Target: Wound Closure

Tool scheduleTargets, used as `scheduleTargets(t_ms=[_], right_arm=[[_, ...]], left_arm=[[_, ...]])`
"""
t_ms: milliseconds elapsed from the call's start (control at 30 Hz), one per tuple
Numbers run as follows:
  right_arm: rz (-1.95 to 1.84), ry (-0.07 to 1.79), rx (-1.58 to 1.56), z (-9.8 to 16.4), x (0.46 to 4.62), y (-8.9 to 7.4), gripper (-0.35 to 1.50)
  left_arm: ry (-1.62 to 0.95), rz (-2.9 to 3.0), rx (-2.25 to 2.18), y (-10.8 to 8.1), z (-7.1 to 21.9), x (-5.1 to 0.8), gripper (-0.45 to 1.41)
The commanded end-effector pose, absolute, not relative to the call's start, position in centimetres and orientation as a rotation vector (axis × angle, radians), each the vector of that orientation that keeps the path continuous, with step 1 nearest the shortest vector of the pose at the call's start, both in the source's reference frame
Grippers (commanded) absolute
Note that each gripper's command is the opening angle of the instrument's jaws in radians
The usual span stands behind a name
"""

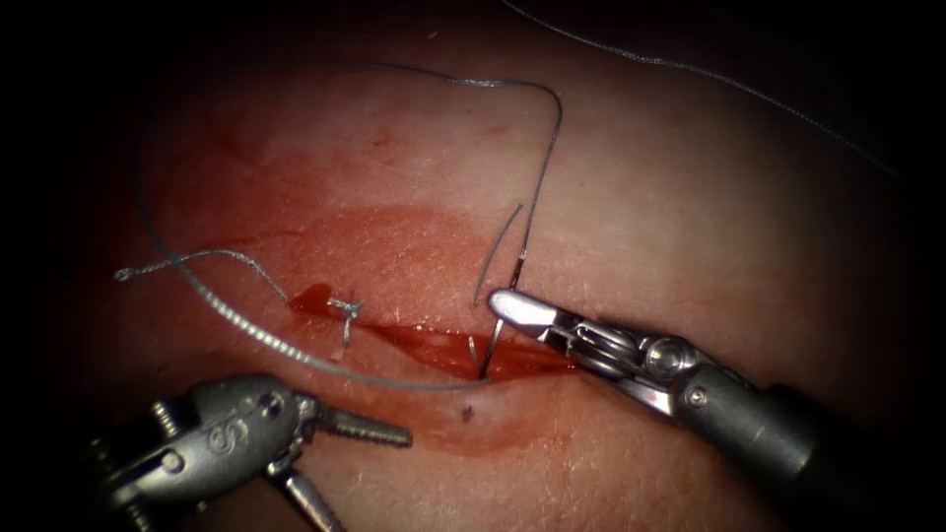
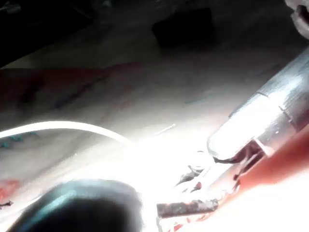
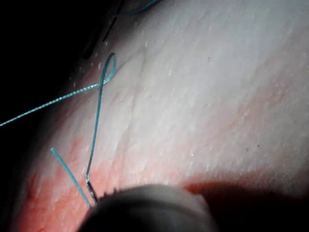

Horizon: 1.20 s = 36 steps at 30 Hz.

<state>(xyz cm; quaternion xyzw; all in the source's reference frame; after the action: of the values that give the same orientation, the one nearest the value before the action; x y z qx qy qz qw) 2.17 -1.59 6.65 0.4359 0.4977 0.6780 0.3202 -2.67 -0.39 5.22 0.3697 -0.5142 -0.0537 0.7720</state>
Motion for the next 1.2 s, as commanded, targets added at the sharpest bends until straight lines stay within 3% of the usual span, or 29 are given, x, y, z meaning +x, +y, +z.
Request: scheduleTargets(t_ms=[33, 200, 500, 633, 800, 900, 933, 967, 1200], right_arm=[[1.783, 1.312, 1.156, 6.58, 2.23, -1.51, -0.35], [1.789, 1.311, 1.158, 6.59, 2.24, -1.52, -0.35], [1.79, 1.312, 1.156, 6.59, 2.24, -1.52, -0.35], [1.788, 1.314, 1.155, 6.61, 2.24, -1.54, -0.35], [1.779, 1.311, 1.161, 6.61, 2.24, -1.57, -0.35], [1.773, 1.308, 1.166, 6.61, 2.24, -1.58, -0.35], [1.772, 1.308, 1.166, 6.61, 2.24, -1.58, -0.35], [1.772, 1.308, 1.166, 6.62, 2.24, -1.59, -0.35], [1.753, 1.327, 1.137, 6.57, 2.25, -1.57, -0.35]], left_arm=[[-1.133, -0.086, 0.704, -0.12, 5.3, -2.7, 0.64], [-1.142, -0.049, 0.619, -0.18, 5.61, -2.7, 0.78], [-1.134, 0.016, 0.666, -0.53, 5.99, -3.05, 0.66], [-1.151, 0.016, 0.66, -0.52, 6.02, -3.18, 0.42], [-1.149, -0.015, 0.614, -0.39, 6.1, -3.21, 0.36], [-1.149, -0.016, 0.61, -0.36, 6.13, -3.21, 0.14], [-1.144, -0.031, 0.62, -0.35, 6.14, -3.21, -0.21], [-1.127, -0.08, 0.656, -0.35, 6.14, -3.2, -0.45], [-1.092, -0.166, 0.735, -0.46, 6.26, -3.19, -0.45]])
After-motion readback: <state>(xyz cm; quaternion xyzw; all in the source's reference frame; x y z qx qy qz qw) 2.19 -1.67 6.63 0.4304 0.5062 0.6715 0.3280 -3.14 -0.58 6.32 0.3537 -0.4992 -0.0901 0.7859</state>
